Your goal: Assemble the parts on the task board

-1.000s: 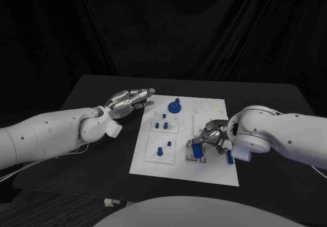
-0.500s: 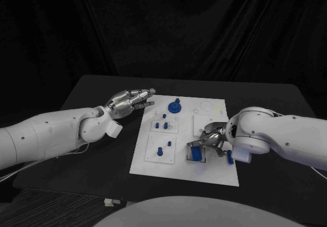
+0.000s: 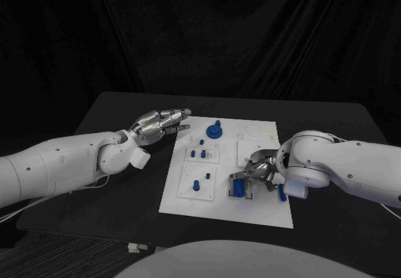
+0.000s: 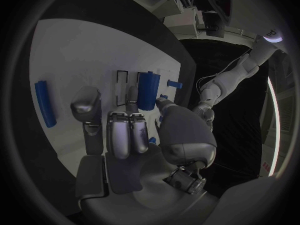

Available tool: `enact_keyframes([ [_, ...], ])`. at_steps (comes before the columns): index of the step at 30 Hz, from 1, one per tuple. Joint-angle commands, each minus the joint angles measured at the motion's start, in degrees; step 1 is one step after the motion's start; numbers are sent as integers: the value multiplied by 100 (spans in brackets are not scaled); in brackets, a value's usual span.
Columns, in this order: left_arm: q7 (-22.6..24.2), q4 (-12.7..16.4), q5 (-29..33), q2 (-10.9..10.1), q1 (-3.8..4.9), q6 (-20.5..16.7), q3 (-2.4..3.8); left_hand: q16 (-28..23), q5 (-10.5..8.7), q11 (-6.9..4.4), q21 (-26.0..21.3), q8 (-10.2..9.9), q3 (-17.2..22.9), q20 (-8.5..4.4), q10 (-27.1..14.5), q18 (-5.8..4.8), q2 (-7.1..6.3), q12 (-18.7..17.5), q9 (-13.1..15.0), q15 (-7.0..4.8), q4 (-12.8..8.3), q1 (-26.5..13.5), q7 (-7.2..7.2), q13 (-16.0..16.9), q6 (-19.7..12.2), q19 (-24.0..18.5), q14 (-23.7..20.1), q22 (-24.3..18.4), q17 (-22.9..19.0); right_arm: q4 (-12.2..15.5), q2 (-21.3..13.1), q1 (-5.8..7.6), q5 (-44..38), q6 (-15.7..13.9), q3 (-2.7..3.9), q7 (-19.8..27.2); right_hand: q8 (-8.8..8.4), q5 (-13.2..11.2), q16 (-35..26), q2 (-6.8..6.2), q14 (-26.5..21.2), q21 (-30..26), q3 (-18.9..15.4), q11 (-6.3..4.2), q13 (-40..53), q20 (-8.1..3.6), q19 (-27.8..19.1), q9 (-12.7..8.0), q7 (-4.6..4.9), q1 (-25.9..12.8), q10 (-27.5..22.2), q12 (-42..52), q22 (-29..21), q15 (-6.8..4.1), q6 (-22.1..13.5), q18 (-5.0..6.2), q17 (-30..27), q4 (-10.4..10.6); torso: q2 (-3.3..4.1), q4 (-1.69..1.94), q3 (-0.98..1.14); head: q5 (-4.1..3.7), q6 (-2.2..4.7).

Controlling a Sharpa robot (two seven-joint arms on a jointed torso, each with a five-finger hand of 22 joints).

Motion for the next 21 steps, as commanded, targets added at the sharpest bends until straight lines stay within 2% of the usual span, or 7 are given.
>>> enact_keyframes([
  [1,38,6,36,10,-8,93,5,20,33,29,25,33,25,5,13,-46,3,25,6,15,-10,64,34,7,45,44,45,7,7,-8,-2,-17,-38,81,2,-79,-47,-105,-32,-1,559,-45,-41,51,1506,25,-20,-21,12,-62,610,14,616,34,51,60,1277,42,2,-1,0,-2,0],
  [4,28,4,36,12,-8,100,5,20,33,29,25,33,25,5,13,-46,3,25,6,15,-10,64,34,7,45,44,45,7,7,-11,-10,-17,-38,90,2,-79,-65,-466,-29,-28,560,-75,-163,54,1506,29,-11,-69,17,-102,610,14,614,35,68,60,1281,84,0,-3,-1,0,0],
  [7,19,5,36,11,-8,107,5,20,33,29,25,33,25,5,13,-46,3,25,6,15,-10,64,34,7,45,44,45,7,7,-12,-16,-17,-42,119,2,-76,-84,-1076,-33,-140,559,-96,-383,62,1506,30,4,-113,23,-201,610,14,614,40,65,62,1274,147,0,-3,0,2,0],
  [8,16,6,36,11,-8,109,5,26,37,29,26,37,28,5,15,-47,3,30,7,24,-13,66,34,8,54,46,50,7,9,-11,-18,-17,-46,138,2,-75,-99,-1426,-31,-206,560,-111,-509,66,1506,33,7,-132,32,-265,610,14,614,45,46,62,1277,188,1,-3,0,1,0],
  [10,10,6,36,10,-8,113,5,26,37,29,26,37,28,5,15,-47,3,30,7,24,-13,66,34,8,54,46,50,7,9,-6,-21,-18,-51,174,2,-73,-130,-1688,-27,-328,561,-118,-692,78,1506,37,15,-155,48,-371,610,14,616,54,-10,62,1284,240,1,-3,1,4,0],
  [14,-14,7,36,7,-8,126,5,28,38,31,26,40,29,5,23,-47,2,37,9,27,-14,66,35,10,63,48,53,8,10,12,-40,-18,-58,184,2,-63,-150,-1704,-16,-452,565,-107,-1130,93,1506,46,38,-177,62,-746,610,14,624,64,-61,57,1301,270,3,-3,0,4,0],
  [21,-50,11,36,2,-9,152,5,31,38,45,27,50,29,6,45,-48,-3,58,13,30,-12,62,44,15,93,51,55,8,10,100,-207,-14,-63,-164,3,25,-141,-1710,-1,-292,571,-72,-1474,94,1506,45,62,-181,64,-1028,610,14,641,66,-78,48,1325,282,-2,4,0,26,0],
])
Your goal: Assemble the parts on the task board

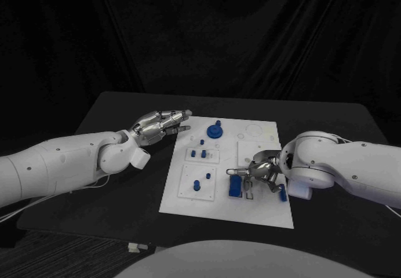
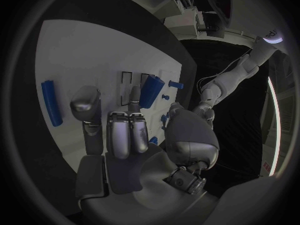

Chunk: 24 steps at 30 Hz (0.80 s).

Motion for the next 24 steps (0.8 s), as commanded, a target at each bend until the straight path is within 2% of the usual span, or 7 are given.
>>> enact_keyframes([
  [1,18,13,36,2,-8,105,5,31,38,24,27,28,29,5,24,-48,-3,30,13,9,-12,62,44,8,51,51,34,9,6,81,-138,-5,-40,-313,1,68,-18,-28,1,24,554,43,-59,32,1507,15,33,-5,-9,-49,590,14,638,48,-44,48,1330,1,-4,6,0,12,0],
  [6,13,12,36,-11,-8,102,5,35,38,32,28,36,30,5,39,-48,-4,44,16,9,-11,60,50,11,76,55,37,11,7,304,-449,77,-75,-702,1,511,176,63,69,241,580,196,-144,8,1507,8,93,106,-30,474,590,14,692,41,-17,26,1446,-111,-4,-2,0,26,0],
  [9,9,10,36,-14,-8,100,5,35,38,32,28,36,30,5,39,-48,-4,44,16,9,-11,60,50,11,76,55,37,11,7,484,-604,106,-400,-793,1,786,515,473,104,205,593,360,-182,-18,1507,-7,138,365,-79,1195,590,14,735,17,-42,-1,1510,-366,-3,-4,0,16,0],
  [14,9,6,36,-7,-9,111,5,35,38,32,28,36,30,5,39,-48,-4,44,16,9,-11,60,50,11,76,55,37,11,7,763,-747,70,-1416,-860,0,1074,1615,505,104,241,593,510,-422,-119,1507,-80,163,1484,-204,1969,590,14,764,-69,-318,-20,1510,-630,3,-4,1,-9,0],
  [17,5,6,36,-2,-9,119,5,35,38,32,28,36,30,5,39,-48,-4,44,16,9,-11,60,50,11,76,55,37,11,7,868,-786,-1,-1938,-940,0,1184,3062,516,104,279,593,567,-535,-193,1507,-127,171,2535,-282,2297,590,14,774,-126,241,-29,1510,-752,0,-2,0,-10,0],
  [19,3,6,36,-2,-10,122,5,39,39,39,29,44,32,6,45,-49,-5,52,19,12,-12,59,56,12,97,59,41,15,8,911,-793,-54,-2296,-998,0,1241,3604,513,104,289,593,584,-577,-213,1507,-145,173,2865,-307,2388,590,14,777,-142,586,-31,1510,-786,3,3,-1,-7,0],
  [24,-7,7,36,-10,-11,126,5,39,39,39,29,44,32,6,45,-49,-5,52,19,12,-12,59,56,12,97,59,41,15,8,949,-768,-167,-2914,-1090,-1,1306,4177,494,104,273,593,600,-637,-236,1507,-162,176,3190,-332,2445,590,14,780,-160,996,-33,1510,-795,4,4,0,-1,0],
])
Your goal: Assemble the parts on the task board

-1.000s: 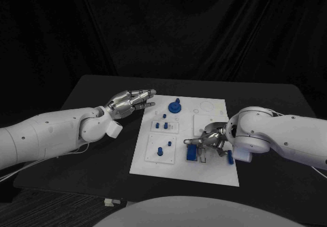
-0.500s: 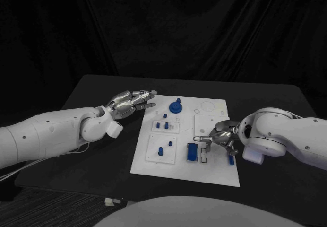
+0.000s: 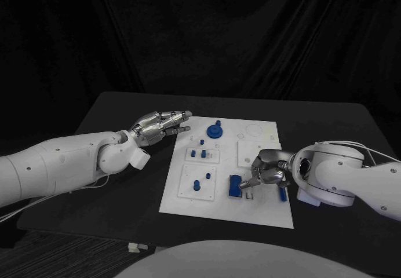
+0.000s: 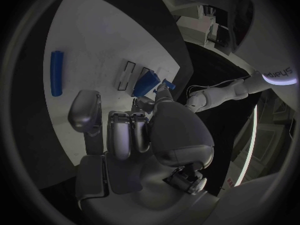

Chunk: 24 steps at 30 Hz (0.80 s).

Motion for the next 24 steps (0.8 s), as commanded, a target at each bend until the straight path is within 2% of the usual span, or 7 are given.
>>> enact_keyframes([
  [1,43,9,36,1,-9,87,5,39,39,19,29,19,32,-15,25,-49,-5,17,5,13,-12,59,46,5,47,38,41,9,9,23,25,-60,-993,-265,4,260,231,-14,32,-7,595,30,-43,-51,1508,-40,11,647,-16,66,606,14,781,-56,183,-32,1508,2,5,6,-1,0,0],
  [3,33,6,36,1,-9,93,5,39,39,19,29,19,32,-15,25,-49,-5,17,5,13,-12,59,46,5,47,38,41,9,9,12,60,-108,-1111,-259,4,252,390,-17,32,-8,595,37,-55,-55,1508,-44,13,710,-20,60,606,14,783,-59,321,-33,1508,13,3,4,-3,10,0],
  [10,79,6,36,5,-10,138,5,56,46,30,34,40,46,-14,50,-50,-1,45,11,40,-20,69,53,9,100,52,58,24,14,-60,168,-206,-1233,-247,4,251,522,118,32,28,595,33,21,-72,1508,-58,12,729,-40,144,606,14,781,-74,340,-33,1508,13,-1,5,-5,14,0],
  [14,86,8,36,1,-10,147,5,67,48,37,37,52,57,-14,60,-50,0,59,14,48,-29,79,57,10,125,60,69,26,17,-124,229,-247,-1254,-181,4,258,532,210,32,-19,595,24,160,-81,1508,-66,8,716,-48,148,606,14,778,-81,288,-32,1508,73,-1,5,-3,25,0],
  [15,83,7,36,0,-11,148,5,66,48,37,35,53,57,-14,58,-50,0,58,14,48,-30,79,58,10,126,57,68,19,16,-138,241,-254,-1256,-166,4,258,522,364,32,-55,595,18,238,-84,1508,-69,4,703,-54,165,606,14,777,-87,243,-32,1508,99,-2,3,-2,26,0],
  [17,77,5,36,-3,-11,147,5,65,48,37,35,53,57,-14,58,-50,0,58,15,48,-30,79,58,10,127,55,67,16,16,-161,261,-267,-1260,-128,4,259,522,486,32,-81,595,4,297,-88,1508,-73,0,697,-57,186,606,14,773,-89,217,-29,1508,114,-3,3,-1,25,0],
  [24,58,-4,36,-5,-11,150,5,67,48,39,36,54,58,-14,58,-50,-1,59,15,48,-30,79,59,10,130,59,69,22,17,-188,275,-287,-1265,-22,4,234,431,677,32,-141,595,-20,398,-89,1508,-76,-9,658,-56,276,606,14,768,-90,79,-25,1508,96,-2,1,-3,16,0],
])
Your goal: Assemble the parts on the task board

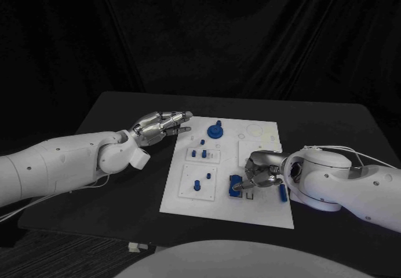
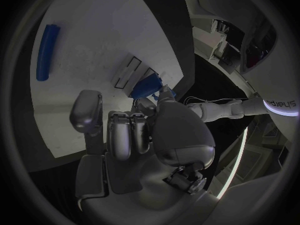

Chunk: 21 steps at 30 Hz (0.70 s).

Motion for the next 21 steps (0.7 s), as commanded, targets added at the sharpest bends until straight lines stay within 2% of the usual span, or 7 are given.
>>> enact_keyframes([
  [1,66,2,36,8,-8,88,5,23,26,11,36,34,25,8,30,-50,22,33,5,7,2,56,68,5,38,37,29,1,6,-38,-4,-47,-147,129,-26,-71,-61,52,32,-17,606,-44,56,-40,1509,-34,-13,663,-4,92,619,14,766,-40,-56,-23,1506,-9,1,-4,0,-2,0],
  [5,53,-4,36,13,-9,95,5,23,26,11,36,34,25,8,30,-50,22,33,5,7,2,56,68,5,38,37,29,1,6,-36,-21,-49,-148,157,-26,-64,-157,254,32,-27,606,-87,158,-35,1509,-32,-29,627,2,245,619,14,755,-38,-182,-17,1506,-85,2,-2,1,-1,0],
  [7,48,-5,36,13,-9,96,5,23,26,11,36,34,25,8,30,-50,22,33,5,7,2,56,68,5,38,37,29,1,6,-33,-28,-50,-148,164,-26,-58,-206,249,32,-32,606,-101,162,-34,1509,-32,-33,609,3,258,619,14,752,-37,-240,-15,1506,-93,2,-3,1,0,0],
  [10,36,-6,36,9,-9,97,5,28,26,14,37,36,26,8,30,-50,20,35,5,9,1,56,72,5,39,41,34,6,8,-27,-40,-50,-148,188,-26,-48,-333,85,32,-51,606,-111,194,-26,1509,-27,-37,563,13,312,619,14,750,-31,-371,-15,1506,-123,1,-3,0,0,0],
  [16,16,-5,36,2,-10,101,5,28,26,14,37,36,26,8,30,-50,20,35,5,9,1,56,72,5,39,41,34,6,8,-29,-39,-52,-148,251,-26,-40,-452,-196,32,-57,606,-132,236,-16,1509,-19,-43,525,25,369,619,14,747,-21,-465,-12,1506,-149,3,-1,0,-1,0],
  [21,11,-2,36,-1,-10,105,5,33,24,19,39,38,25,8,34,-51,16,40,5,13,2,54,76,5,43,45,39,9,9,-23,-35,-52,-148,294,-26,-34,-492,-266,32,-68,606,-142,254,-11,1509,-16,-45,514,27,411,619,14,744,-20,-501,-11,1506,-173,2,0,0,9,0],
])
